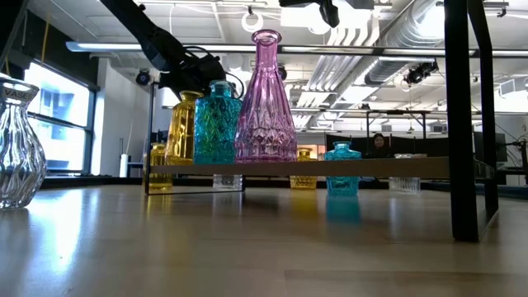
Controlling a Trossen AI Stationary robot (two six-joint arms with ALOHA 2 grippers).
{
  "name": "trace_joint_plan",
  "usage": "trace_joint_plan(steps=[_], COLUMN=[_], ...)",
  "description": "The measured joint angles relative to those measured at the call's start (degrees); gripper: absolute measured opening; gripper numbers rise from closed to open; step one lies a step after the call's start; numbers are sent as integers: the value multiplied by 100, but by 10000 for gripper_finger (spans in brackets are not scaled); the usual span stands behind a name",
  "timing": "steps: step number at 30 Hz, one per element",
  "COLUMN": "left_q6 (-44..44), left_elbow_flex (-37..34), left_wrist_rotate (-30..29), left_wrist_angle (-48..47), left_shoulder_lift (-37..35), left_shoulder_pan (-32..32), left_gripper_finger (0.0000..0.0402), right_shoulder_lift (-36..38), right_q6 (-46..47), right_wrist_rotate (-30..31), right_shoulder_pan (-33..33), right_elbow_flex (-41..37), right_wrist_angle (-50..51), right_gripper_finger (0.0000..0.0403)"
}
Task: Sort vases onto shelf
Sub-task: Put the top left crystal vase on the shelf
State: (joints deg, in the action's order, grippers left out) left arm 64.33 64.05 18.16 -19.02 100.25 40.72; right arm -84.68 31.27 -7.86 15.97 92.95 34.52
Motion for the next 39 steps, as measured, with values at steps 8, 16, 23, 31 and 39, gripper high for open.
trace_joint_plan(steps=[8, 16, 23, 31, 39], left_q6=[-118, 410, 433, 337, 324], left_elbow_flex=[-7, -11, -11, -2, 0], left_wrist_rotate=[-73, -386, -416, -408, -383], left_wrist_angle=[-90, -123, -244, -471, -633], left_shoulder_lift=[-13, -9, -7, -15, -24], left_shoulder_pan=[47, 47, 53, 58, 56], left_gripper_finger=[56, 56, 68, 99, 89], right_shoulder_lift=[0, 0, 0, 0, 0], right_q6=[-14, -22, -24, -44, -43], right_wrist_rotate=[-124, -162, -162, -160, -163], right_shoulder_pan=[11, 11, 11, 11, 12], right_elbow_flex=[0, 0, 0, 0, 0], right_wrist_angle=[0, 0, 0, 0, -1], right_gripper_finger=[0, 0, 0, 0, 0])
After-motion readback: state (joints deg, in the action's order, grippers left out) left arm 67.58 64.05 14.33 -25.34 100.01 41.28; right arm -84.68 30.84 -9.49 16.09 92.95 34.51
